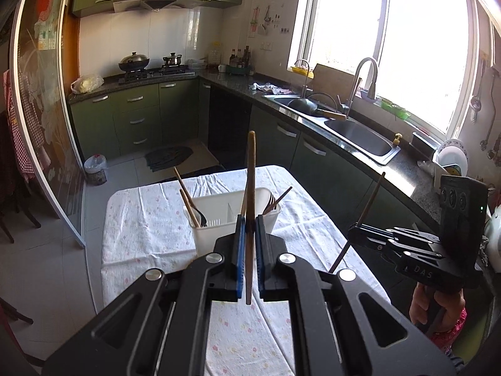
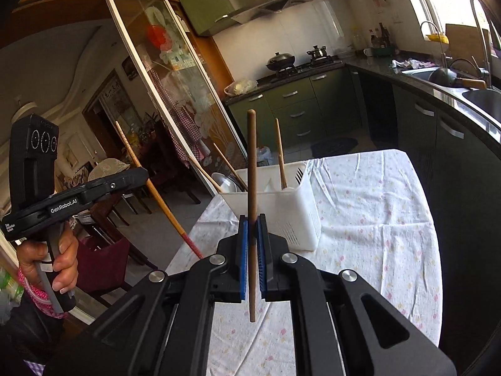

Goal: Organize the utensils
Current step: 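Lift both chopsticks upright over the caddy and release them inside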

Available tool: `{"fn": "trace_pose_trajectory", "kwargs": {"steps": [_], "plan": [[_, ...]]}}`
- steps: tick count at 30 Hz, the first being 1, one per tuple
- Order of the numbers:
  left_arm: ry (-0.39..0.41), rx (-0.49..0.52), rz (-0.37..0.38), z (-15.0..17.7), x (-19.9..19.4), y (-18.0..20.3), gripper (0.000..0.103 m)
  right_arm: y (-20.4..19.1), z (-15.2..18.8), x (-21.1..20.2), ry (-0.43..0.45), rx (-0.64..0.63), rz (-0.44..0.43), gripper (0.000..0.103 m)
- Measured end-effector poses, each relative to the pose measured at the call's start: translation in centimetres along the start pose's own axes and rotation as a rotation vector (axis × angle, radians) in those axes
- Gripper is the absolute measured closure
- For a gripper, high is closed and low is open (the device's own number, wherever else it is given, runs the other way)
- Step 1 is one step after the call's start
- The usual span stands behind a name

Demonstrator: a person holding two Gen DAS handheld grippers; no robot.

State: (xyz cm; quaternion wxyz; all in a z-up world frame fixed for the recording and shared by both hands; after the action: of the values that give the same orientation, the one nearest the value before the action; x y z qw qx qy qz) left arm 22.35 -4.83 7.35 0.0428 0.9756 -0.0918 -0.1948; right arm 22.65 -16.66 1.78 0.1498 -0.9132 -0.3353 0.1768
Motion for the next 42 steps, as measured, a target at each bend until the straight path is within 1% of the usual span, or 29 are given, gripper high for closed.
{"fn": "trace_pose_trajectory", "kwargs": {"steps": [4, 8, 12, 15, 17, 23, 28, 29, 30, 31, 32, 34, 36, 42], "plan": [[0.052, -0.008, -0.019, -3.7, 0.5, -0.3, 0.097, -1.4, -4.0, 0.0, 0.063, -0.05, 0.004, 0.097], [0.102, -0.007, -0.042, -6.5, 1.7, -0.7, 0.097, -2.7, -8.2, 0.7, 0.129, -0.08, 0.01, 0.097], [0.133, -0.017, -0.062, -8.1, 3.3, -1.2, 0.097, -3.4, -11.8, 2.2, 0.218, -0.108, 0.039, 0.096], [0.152, 0.006, -0.103, -8.5, 4.9, -1.9, 0.097, -3.4, -13.1, 4.2, 0.25, -0.134, 0.078, 0.097], [0.143, 0.008, -0.124, -8.1, 6.1, -2.6, 0.097, -3.1, -13.0, 6.2, 0.24, -0.145, 0.098, 0.097], [0.033, -0.01, -0.124, -4.0, 10.2, -4.0, 0.097, -0.5, -9.5, 11.5, 0.165, -0.129, 0.142, 0.097], [-0.07, -0.008, -0.113, 0.4, 12.6, -4.8, 0.097, 1.0, -6.5, 13.4, 0.128, -0.154, 0.181, 0.097], [-0.089, 0.001, -0.113, 1.1, 13.0, -4.9, 0.091, 1.2, -6.2, 13.7, 0.122, -0.151, 0.181, 0.097], [-0.105, 0.005, -0.11, 1.9, 13.2, -5.0, 0.076, 1.3, -6.0, 13.9, 0.117, -0.149, 0.18, 0.097], [-0.114, -0.002, -0.1, 2.4, 13.3, -5.0, 0.069, 1.6, -5.7, 14.1, 0.114, -0.147, 0.18, 0.096], [-0.115, -0.012, -0.094, 2.8, 13.3, -5.1, 0.059, 1.7, -5.6, 14.3, 0.115, -0.148, 0.181, 0.096], [-0.09, -0.026, -0.093, 2.9, 12.6, -5.2, 0.056, 1.7, -5.3, 14.5, 0.114, -0.155, 0.185, 0.096], [-0.041, -0.032, -0.088, 2.5, 11.4, -5.2, 0.04, 1.6, -5.1, 14.7, 0.113, -0.167, 0.189, 0.096], [0.089, -0.013, -0.076, 1.8, 6.8, -4.3, 0.031, 1.3, -3.8, 15.6, 0.094, -0.18, 0.194, 0.096]]}}
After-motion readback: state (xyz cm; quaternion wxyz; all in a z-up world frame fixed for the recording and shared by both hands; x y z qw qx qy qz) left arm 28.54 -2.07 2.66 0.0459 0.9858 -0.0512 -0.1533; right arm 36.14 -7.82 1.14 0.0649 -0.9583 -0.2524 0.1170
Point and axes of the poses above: each gripper's, at about its wrist camera, not at the fingertips, and x roughly the way its jaws point, y to its right, z to its underside, the point moved 8 cm from there along x, roughly the way its jaws point, and after that the axes turned 15 degrees about y, right-handed, at the moved point
